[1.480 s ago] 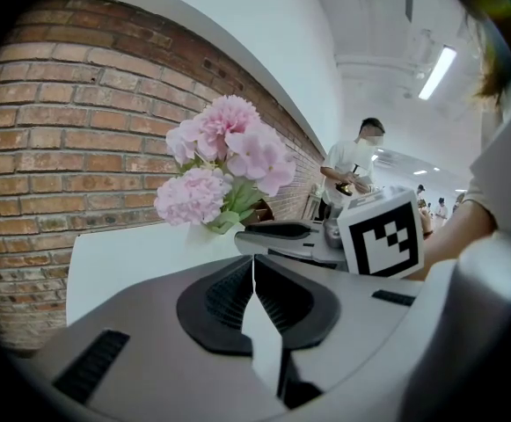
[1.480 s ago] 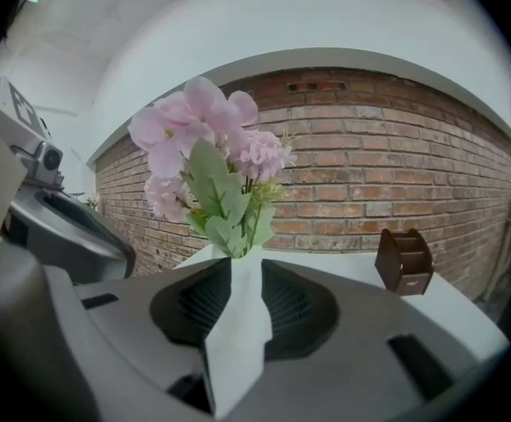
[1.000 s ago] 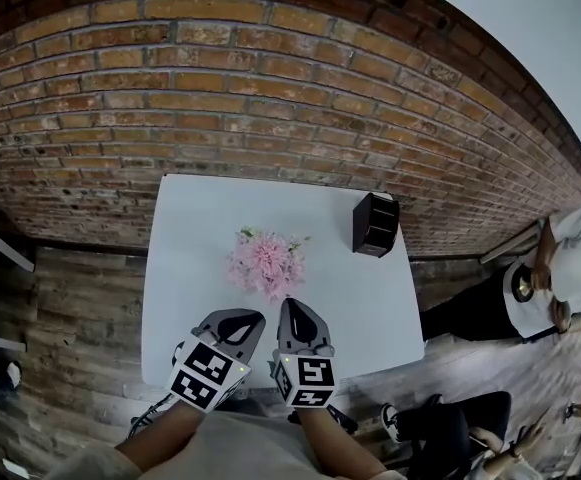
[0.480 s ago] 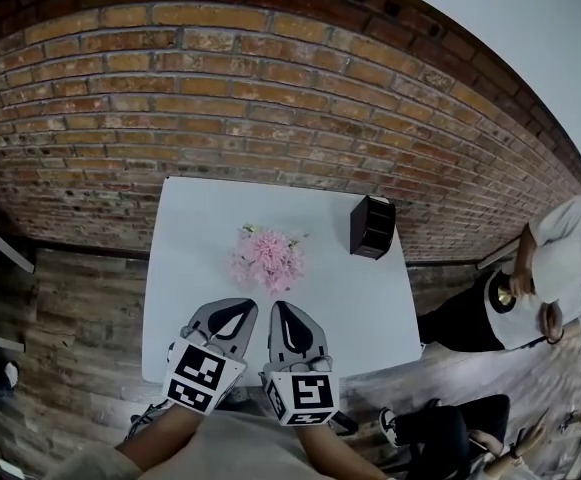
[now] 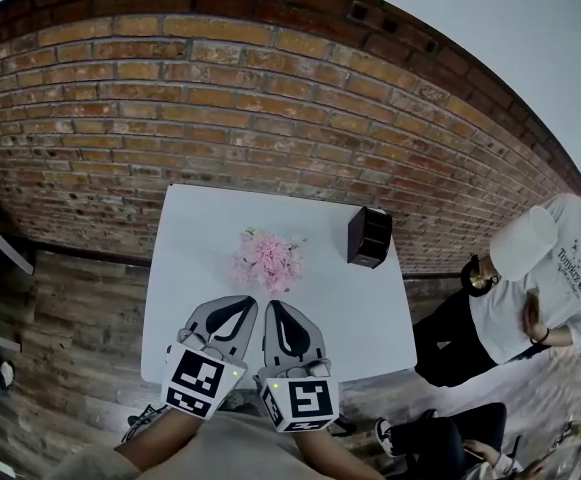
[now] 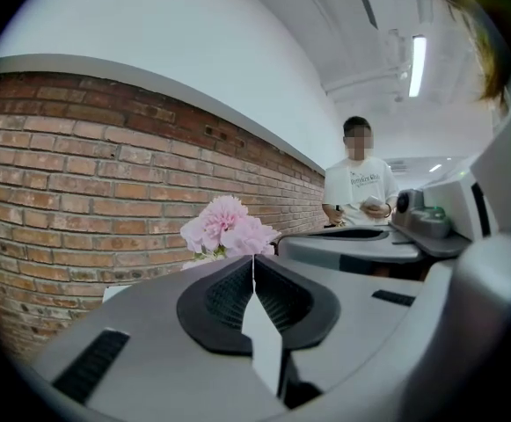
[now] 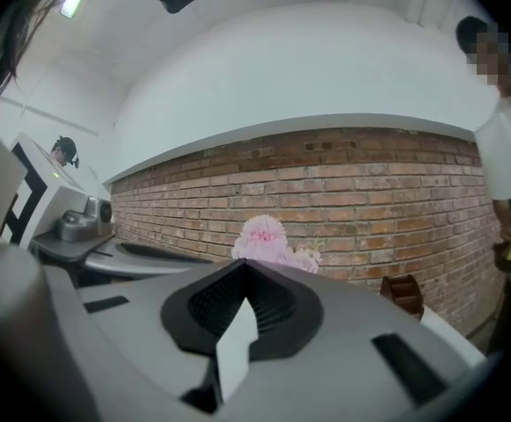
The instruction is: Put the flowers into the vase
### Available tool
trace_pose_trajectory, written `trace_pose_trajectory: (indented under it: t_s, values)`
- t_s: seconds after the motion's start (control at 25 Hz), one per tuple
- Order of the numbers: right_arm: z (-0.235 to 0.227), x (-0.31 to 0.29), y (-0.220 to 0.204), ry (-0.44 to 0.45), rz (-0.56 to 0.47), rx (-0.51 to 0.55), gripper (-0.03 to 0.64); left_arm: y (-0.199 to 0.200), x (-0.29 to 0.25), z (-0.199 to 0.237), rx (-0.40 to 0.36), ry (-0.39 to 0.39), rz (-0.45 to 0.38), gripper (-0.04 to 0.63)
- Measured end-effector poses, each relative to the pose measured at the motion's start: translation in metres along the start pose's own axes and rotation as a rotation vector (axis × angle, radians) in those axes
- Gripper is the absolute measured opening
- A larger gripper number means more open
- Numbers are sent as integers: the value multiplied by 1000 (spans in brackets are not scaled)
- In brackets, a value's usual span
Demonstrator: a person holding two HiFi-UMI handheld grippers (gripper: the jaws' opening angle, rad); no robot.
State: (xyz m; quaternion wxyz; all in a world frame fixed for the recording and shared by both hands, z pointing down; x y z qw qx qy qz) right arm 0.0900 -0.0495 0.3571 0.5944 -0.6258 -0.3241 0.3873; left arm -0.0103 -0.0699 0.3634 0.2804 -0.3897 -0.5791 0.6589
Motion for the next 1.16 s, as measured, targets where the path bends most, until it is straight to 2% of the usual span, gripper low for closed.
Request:
trace_pose_trajectory:
  t_s: [0.32, 1.16]
  values:
    - [6, 2, 9, 15, -14, 33, 6, 9, 6, 0, -14, 12, -38, 9]
    - [14, -12, -1, -16, -16, 19, 6, 1, 1, 11, -47, -43, -35, 9]
Point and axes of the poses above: the fingertips, and each gripper's own axes: x backward along the fingers, z to its left, y out of its top, the point moved 7 cm from there along x, backward along the fingers, and after that the axes turned 8 degrees about y, right-handed, at the moved point
